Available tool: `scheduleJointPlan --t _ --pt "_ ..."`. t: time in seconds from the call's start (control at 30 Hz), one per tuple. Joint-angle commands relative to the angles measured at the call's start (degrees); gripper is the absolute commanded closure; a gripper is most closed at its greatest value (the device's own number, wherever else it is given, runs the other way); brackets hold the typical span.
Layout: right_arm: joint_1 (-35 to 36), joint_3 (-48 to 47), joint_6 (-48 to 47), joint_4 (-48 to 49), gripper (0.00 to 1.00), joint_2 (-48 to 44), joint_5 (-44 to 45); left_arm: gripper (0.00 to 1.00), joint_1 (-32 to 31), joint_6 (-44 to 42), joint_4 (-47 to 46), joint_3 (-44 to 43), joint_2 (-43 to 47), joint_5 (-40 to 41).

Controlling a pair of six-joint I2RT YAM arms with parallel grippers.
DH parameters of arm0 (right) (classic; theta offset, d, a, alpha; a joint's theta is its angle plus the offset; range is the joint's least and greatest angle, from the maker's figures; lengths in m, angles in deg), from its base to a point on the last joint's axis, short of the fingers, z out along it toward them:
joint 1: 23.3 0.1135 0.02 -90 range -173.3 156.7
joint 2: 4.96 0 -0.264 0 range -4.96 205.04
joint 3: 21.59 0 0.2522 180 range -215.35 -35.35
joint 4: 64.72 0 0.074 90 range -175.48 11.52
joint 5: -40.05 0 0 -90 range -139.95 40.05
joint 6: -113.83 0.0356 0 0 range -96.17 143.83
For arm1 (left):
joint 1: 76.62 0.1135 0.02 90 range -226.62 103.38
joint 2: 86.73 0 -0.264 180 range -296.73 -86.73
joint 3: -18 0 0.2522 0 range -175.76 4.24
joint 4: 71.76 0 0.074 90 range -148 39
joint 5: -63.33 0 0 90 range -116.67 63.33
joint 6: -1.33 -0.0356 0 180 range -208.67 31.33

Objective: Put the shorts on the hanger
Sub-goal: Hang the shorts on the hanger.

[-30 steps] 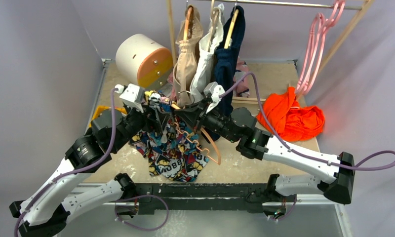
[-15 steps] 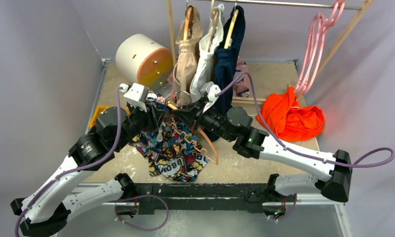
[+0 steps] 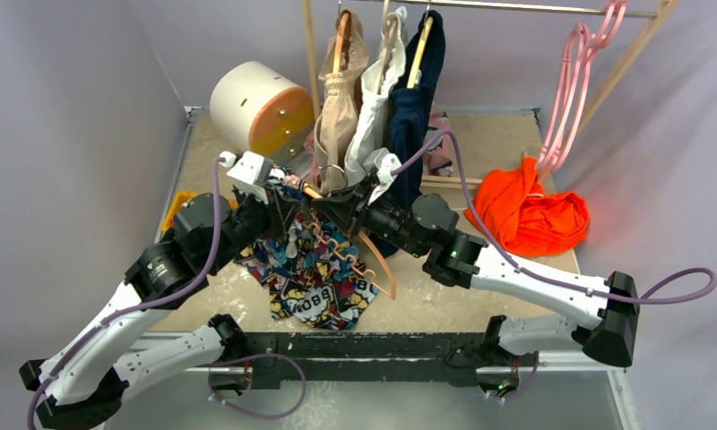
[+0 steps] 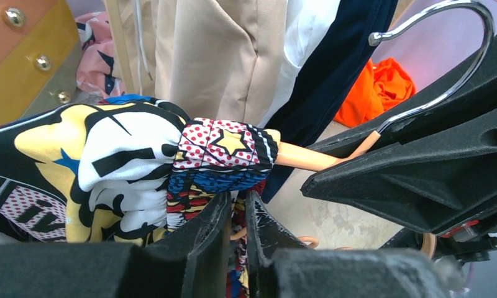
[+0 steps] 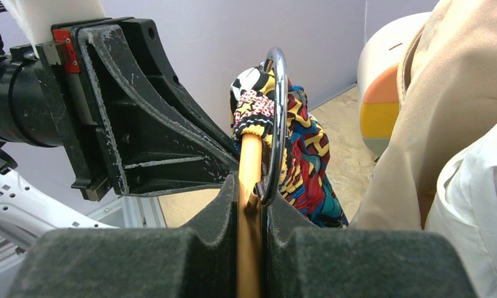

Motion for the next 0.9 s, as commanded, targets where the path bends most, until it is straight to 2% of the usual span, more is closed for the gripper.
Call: scheduleJointPlan --t 0.0,0.03,0.07,0.17,0.47,0.67,0.87 --pt "0.2 -2.7 0.9 8.0 1.0 -2.2 0.0 0.68 -0.1 -0.4 -2.0 -1.7 0.1 -0.3" --pt "0.2 -2.8 1.0 8.0 1.0 -2.2 0.0 0.52 -0.1 -0.4 -1.4 -2.0 -0.1 0.0" --pt "0.2 -2.8 1.0 8.0 1.0 -2.2 0.1 0.41 -0.1 -0.6 -0.8 -2.2 -0.2 0.4" --pt "0.1 -2.8 1.3 8.1 1.0 -2.4 0.7 0.33 -0.1 -1.0 1.1 -3.1 -0.5 3.3" --pt "0.2 -3.4 2.6 8.5 1.0 -2.0 3.3 0.25 -0.1 -2.5 5.4 -6.0 -1.4 11.7" --pt "0.1 -3.6 3.0 9.5 1.0 -1.6 3.5 0.24 -0.1 -2.9 5.9 -6.5 -2.2 12.9" --pt "0.1 -3.6 3.3 9.8 1.0 -1.6 4.6 0.22 -0.1 -2.6 5.7 -5.5 -2.2 10.1"
